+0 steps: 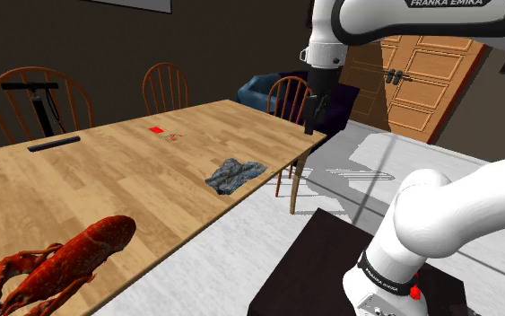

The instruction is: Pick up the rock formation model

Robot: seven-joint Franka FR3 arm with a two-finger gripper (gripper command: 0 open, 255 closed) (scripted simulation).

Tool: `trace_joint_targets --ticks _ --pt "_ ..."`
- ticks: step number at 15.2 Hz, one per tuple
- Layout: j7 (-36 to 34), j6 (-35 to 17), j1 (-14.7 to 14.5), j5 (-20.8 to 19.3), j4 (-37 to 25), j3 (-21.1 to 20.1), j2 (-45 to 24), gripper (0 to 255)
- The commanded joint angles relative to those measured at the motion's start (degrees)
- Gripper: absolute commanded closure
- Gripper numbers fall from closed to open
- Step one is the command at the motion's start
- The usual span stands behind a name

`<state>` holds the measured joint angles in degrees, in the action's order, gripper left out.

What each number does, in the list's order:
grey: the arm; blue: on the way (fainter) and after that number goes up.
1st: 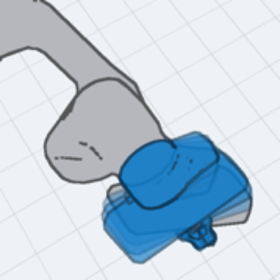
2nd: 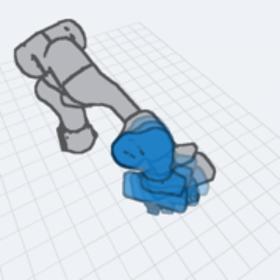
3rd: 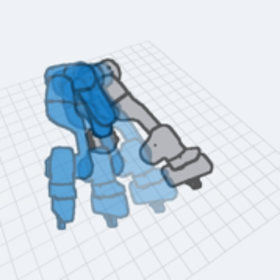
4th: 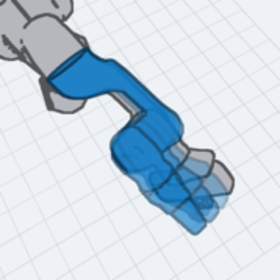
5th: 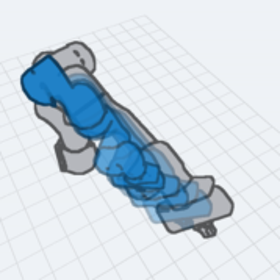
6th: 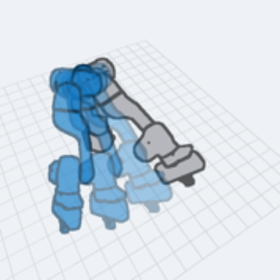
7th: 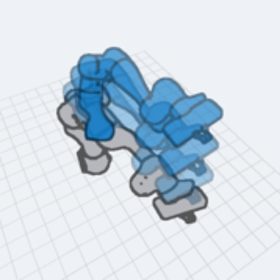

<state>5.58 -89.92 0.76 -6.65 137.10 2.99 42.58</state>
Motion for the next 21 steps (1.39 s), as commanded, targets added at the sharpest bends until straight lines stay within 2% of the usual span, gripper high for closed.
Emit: trace_joint_targets --ticks 1,11,21 --pt "0.0 0.0 0.0 0.0 0.0 0.0 0.0 0" --pt "-4.2 -13.3 -1.3 -0.9 -3.4 -3.0 -21.5 0" --pt "-8.6 -21.1 -2.3 -3.8 -14.2 -5.1 -45.1 0"
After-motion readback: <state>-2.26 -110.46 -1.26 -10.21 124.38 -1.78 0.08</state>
